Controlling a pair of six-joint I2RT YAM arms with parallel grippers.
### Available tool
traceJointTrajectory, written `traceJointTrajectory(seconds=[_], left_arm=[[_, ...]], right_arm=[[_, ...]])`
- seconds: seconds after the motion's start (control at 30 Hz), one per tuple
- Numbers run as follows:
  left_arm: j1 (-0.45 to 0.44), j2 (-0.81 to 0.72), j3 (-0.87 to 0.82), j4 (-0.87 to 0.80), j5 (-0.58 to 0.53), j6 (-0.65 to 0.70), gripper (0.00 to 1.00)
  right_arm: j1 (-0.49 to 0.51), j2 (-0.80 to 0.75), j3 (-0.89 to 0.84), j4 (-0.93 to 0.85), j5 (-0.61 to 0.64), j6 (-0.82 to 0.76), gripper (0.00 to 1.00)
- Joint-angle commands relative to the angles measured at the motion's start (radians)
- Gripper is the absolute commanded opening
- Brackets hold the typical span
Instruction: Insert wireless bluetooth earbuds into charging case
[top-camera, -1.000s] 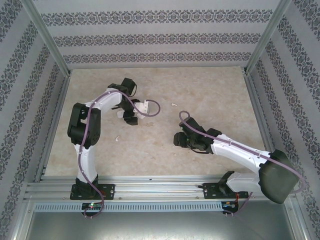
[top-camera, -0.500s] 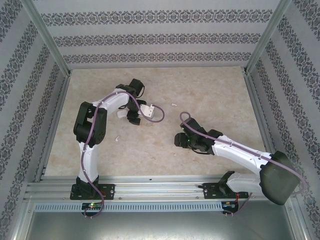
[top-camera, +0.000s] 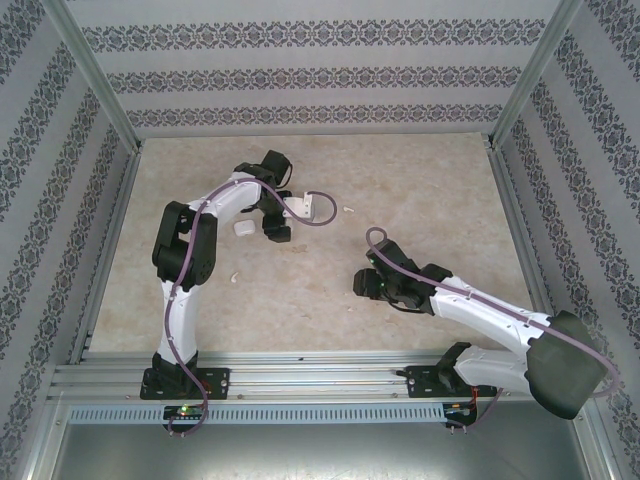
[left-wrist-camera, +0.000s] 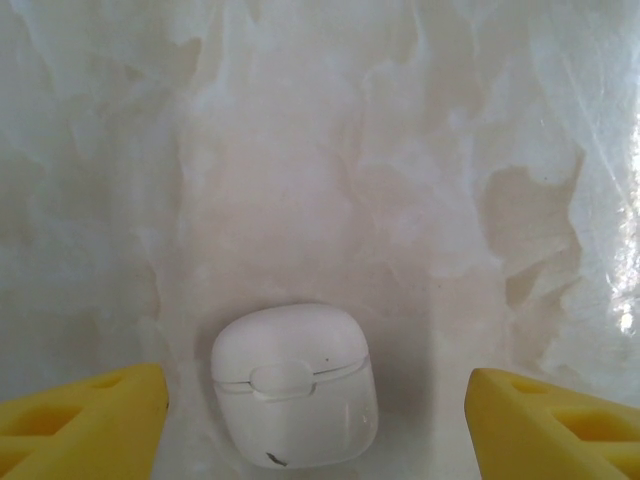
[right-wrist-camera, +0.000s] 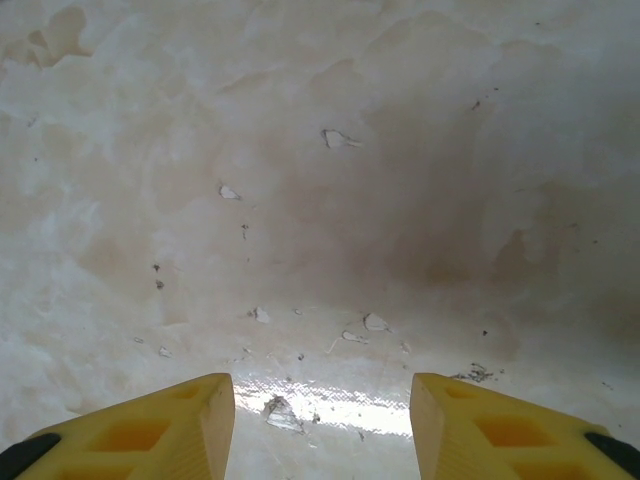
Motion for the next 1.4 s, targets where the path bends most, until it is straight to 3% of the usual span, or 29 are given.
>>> traceJointTrajectory(seconds=[0.0,0.4,0.67,0.83,1.17,1.37], left_arm=[[0.010,0.013,-0.017,-0.016,0.035,-0.106,0.78],[0.032,0.084,0.024,-0.047,0.037,-0.146,0.75],[0.048,0.081,0.003,-0.028,0.066,-0.144,0.62],[0.048,0.030,-0.069,0.050,0.093,-0.156,0.49],[0.039,-0.134,-0.281,0.251,0.192,-0.227,0.40],[-0.020,-0.253,-0.373,0.345,0.281,-0.299,0.37]], right_arm=[[-0.013,-0.019,-0.011,0.001,0.015,-0.010,0.49],[-0.027,-0.020,-0.010,-0.003,0.008,-0.013,0.50],[-0.041,-0.014,-0.011,0.018,-0.016,-0.001,0.50],[-0.068,-0.008,-0.024,0.092,-0.085,0.035,0.50],[-0.131,0.018,-0.050,0.292,-0.256,0.146,0.51],[-0.145,0.076,-0.030,0.431,-0.354,0.208,0.51]])
